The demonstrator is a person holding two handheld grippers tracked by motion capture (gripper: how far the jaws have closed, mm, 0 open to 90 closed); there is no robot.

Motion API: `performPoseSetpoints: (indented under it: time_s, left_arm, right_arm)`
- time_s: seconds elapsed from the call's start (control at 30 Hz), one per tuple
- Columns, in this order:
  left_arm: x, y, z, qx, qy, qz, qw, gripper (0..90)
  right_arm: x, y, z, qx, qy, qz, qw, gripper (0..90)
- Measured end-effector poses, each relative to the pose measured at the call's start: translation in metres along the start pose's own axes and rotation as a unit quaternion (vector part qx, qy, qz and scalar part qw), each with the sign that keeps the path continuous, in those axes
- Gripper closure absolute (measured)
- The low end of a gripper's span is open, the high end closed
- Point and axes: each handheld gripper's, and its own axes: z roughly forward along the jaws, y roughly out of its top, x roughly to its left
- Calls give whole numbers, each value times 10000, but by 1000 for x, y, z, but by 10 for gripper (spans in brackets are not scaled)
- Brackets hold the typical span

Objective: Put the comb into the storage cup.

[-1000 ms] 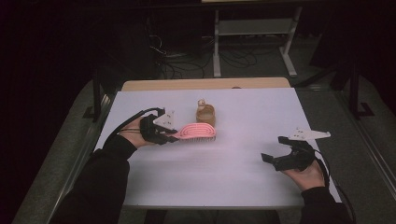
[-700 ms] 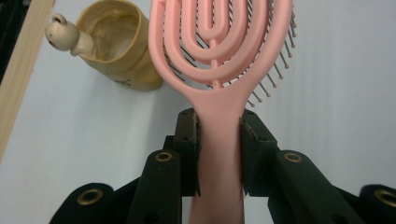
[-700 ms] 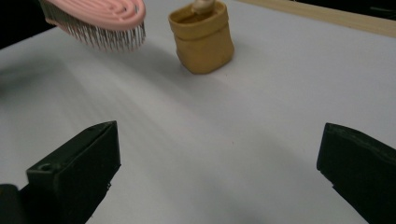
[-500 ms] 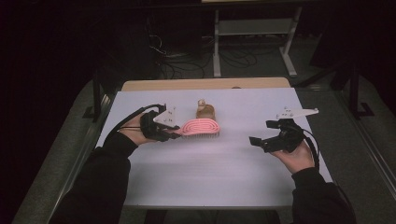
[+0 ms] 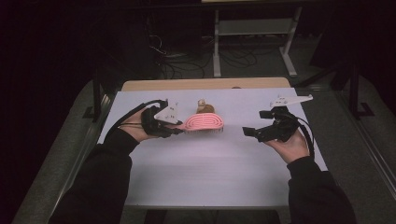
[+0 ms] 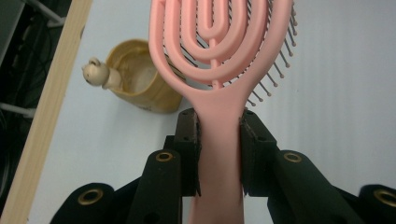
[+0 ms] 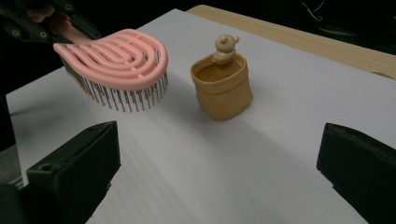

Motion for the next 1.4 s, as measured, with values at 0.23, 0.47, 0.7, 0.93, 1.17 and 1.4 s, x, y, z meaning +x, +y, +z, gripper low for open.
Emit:
performPoseSetpoints:
  time_s: [0.23, 0.47, 0.7, 0.93, 1.17, 1.4]
  left_arm:
    - [1, 14, 1, -47, 74, 129, 9999, 723]
    - [2, 23, 1, -113, 145, 209, 9996, 723]
    - [3, 28, -3, -167, 251, 261, 9992, 723]
    - [3, 31, -7, -231, 278, 279, 9990, 724]
    - [2, 33, -9, -198, 385, 341, 9985, 723]
    - [1, 36, -8, -298, 412, 374, 9980, 723]
  right_arm:
    - [3, 17, -1, -39, 124, 96, 9999, 0]
    - [5, 34, 5, 64, 295, 369, 9989, 0]
    - [5, 42, 14, 204, 489, 653, 9965, 0]
    - [-2, 47, 21, 222, 820, 1286, 9880, 0]
    - [0, 50, 24, 414, 865, 1383, 9857, 0]
    - [1, 55, 28, 705, 1235, 1766, 9740, 54]
